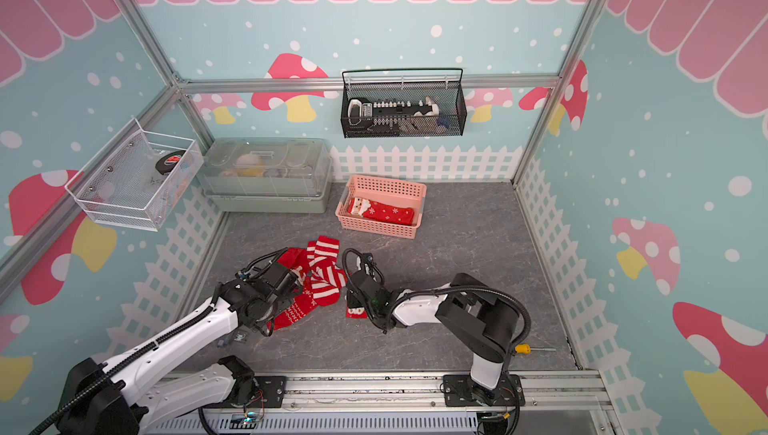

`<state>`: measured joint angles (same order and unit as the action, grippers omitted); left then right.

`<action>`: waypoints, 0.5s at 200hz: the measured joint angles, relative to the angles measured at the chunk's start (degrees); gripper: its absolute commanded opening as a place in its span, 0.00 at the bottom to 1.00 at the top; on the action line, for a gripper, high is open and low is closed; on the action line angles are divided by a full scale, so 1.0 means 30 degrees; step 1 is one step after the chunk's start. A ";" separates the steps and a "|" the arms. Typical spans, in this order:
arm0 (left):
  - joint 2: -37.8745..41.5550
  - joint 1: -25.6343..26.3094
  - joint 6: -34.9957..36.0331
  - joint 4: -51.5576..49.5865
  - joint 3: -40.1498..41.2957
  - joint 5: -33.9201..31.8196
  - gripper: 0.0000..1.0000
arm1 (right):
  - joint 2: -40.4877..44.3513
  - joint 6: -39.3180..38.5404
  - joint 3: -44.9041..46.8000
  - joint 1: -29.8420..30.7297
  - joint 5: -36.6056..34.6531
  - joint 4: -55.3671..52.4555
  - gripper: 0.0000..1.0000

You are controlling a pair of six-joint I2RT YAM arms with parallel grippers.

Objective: Place the socks together as a pair
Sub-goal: Flatten out the sock at the center of the board, then pick up the sock at the center of the board.

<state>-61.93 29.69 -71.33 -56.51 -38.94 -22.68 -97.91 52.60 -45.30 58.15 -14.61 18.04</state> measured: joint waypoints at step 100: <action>-0.0393 -0.2579 0.0488 0.2470 0.1712 0.2390 0.74 | 0.6084 -0.1326 0.4240 0.0000 -0.1574 0.1435 0.34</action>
<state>-63.11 21.96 -69.87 -49.10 -33.80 -15.51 -79.66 48.62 -32.58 58.15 -19.33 22.35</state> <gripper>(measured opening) 0.736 0.335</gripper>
